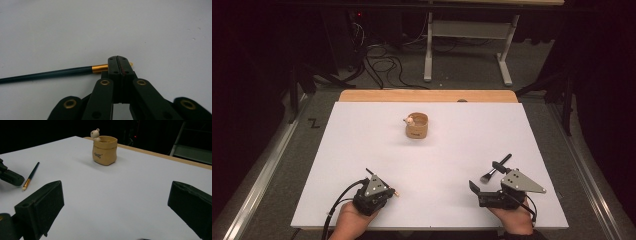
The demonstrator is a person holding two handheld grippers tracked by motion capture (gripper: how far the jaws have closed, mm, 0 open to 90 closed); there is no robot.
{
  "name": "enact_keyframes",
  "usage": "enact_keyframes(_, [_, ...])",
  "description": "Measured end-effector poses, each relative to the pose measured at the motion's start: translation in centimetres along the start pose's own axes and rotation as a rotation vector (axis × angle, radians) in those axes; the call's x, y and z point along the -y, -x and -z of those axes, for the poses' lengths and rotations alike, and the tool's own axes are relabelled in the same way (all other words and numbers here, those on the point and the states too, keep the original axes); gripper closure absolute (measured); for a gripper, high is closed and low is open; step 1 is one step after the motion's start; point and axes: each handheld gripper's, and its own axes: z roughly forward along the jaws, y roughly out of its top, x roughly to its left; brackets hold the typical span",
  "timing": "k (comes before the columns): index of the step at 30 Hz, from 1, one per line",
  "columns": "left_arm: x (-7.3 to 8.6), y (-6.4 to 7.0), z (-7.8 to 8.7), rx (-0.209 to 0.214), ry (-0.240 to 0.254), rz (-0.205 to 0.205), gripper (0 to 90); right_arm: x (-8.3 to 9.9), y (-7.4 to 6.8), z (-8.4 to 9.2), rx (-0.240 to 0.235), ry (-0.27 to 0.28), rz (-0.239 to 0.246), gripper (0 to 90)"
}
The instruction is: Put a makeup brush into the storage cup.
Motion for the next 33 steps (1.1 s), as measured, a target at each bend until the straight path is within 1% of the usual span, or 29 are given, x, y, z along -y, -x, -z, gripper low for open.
enact_keyframes(3, [-0.1, 0.1, -0.3, 0.004, -0.003, -0.002, 90.0, 0.0, 0.1, 0.0, 0.0, 0.0, 0.001, 1.0])
enact_keyframes(6, [-0.3, 0.4, -0.8, 0.009, -0.012, -0.018, 90.0, 0.0, 0.1, 0.0, 0.002, -0.004, -0.005, 1.0])
enact_keyframes(8, [-0.4, 0.4, -0.9, 0.009, -0.013, -0.02, 90.0, 0.0, 0.1, 0.0, 0.001, -0.004, -0.004, 1.1])
enact_keyframes(11, [-0.6, 0.4, -1.1, 0.008, -0.011, -0.023, 90.0, 0.0, 0.1, 0.0, 0.002, -0.002, -0.002, 1.1])
enact_keyframes(12, [-0.7, 0.4, -1.3, 0.008, -0.009, -0.023, 90.0, 0.1, 0.1, 0.0, 0.002, -0.004, -0.011, 1.2])
enact_keyframes(16, [-1.2, 0.4, -1.8, 0.005, -0.009, -0.04, 90.0, 0.1, 0.2, 0.0, -0.001, -0.003, -0.006, 1.2])
enact_keyframes(20, [-1.4, 0.4, -2.0, 0.01, -0.003, -0.039, 90.0, 0.1, 0.2, 0.0, -0.001, -0.001, -0.01, 1.3])
enact_keyframes(31, [-1.2, 0.5, -1.1, 0.02, 0.025, -0.037, 90.0, 0.1, 0.3, 0.0, 0.0, -0.001, -0.014, 1.5])
enact_keyframes(33, [-1.3, 0.4, -0.5, 0.012, 0.039, -0.043, 90.0, 0.1, 0.3, 0.0, 0.0, 0.001, -0.016, 1.5])
